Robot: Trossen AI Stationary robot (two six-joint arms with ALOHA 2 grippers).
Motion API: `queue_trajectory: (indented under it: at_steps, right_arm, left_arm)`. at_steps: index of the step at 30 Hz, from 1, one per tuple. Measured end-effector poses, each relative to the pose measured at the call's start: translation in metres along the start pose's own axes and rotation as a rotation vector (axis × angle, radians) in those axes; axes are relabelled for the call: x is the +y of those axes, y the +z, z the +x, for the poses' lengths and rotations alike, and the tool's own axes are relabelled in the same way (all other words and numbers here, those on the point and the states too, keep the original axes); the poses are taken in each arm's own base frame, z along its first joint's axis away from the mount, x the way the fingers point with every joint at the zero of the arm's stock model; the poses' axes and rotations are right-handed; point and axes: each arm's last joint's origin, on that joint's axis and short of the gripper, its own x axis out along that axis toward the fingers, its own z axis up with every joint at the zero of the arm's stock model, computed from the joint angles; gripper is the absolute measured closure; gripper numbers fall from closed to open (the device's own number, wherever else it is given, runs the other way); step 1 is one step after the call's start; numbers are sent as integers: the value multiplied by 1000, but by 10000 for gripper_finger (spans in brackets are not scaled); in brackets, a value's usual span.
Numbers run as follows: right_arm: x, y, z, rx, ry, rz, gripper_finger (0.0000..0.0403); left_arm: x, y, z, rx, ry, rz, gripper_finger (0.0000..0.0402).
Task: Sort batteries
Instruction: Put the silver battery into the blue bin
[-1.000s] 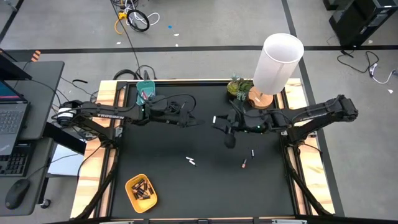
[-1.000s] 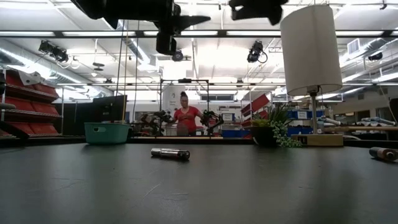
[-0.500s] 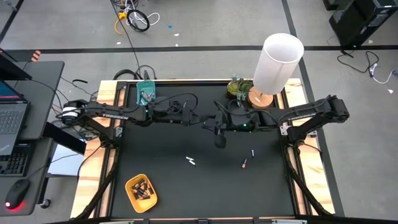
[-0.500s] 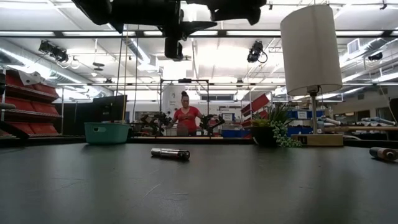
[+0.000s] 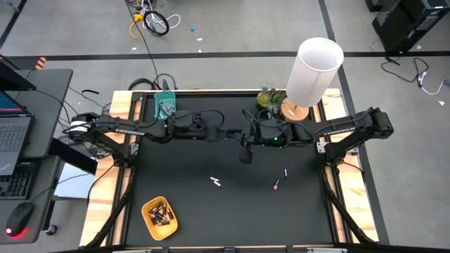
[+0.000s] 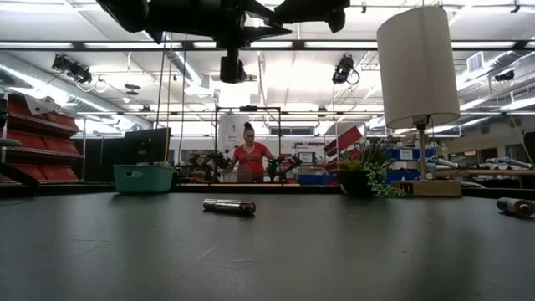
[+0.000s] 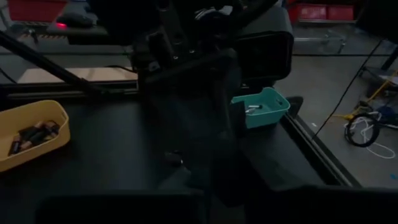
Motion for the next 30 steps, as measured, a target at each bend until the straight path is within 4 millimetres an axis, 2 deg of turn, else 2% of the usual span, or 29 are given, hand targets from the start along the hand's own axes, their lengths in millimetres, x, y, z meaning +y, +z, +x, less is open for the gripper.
queue_trajectory:
  at_steps: [7, 12, 16, 20, 23, 27, 30]
  right_arm:
    - [0, -2, -3, 36, 21, 36, 302]
    - [-7, 4, -25, 43, 30, 62, 274]
    - [-15, 7, -48, 67, 21, 108, 266]
    - [-22, 7, -67, 108, 16, 178, 268]
    - [-21, 5, -78, 136, 22, 227, 268]
    - [-11, -1, -86, 194, 56, 237, 268]
    - [1, -12, -85, 238, 87, 202, 270]
  left_arm:
    - [5, 2, 0, 1, 43, 8, 360]
    - [12, 11, -7, -8, 134, 44, 360]
    - [18, 20, -17, 7, 219, 67, 360]
    - [21, 36, -37, -7, 324, 108, 360]
    - [28, 49, -61, -33, 487, 142, 360]
    - [42, 66, -93, -84, 733, 143, 360]
    - [55, 75, -109, -126, 887, 107, 354]
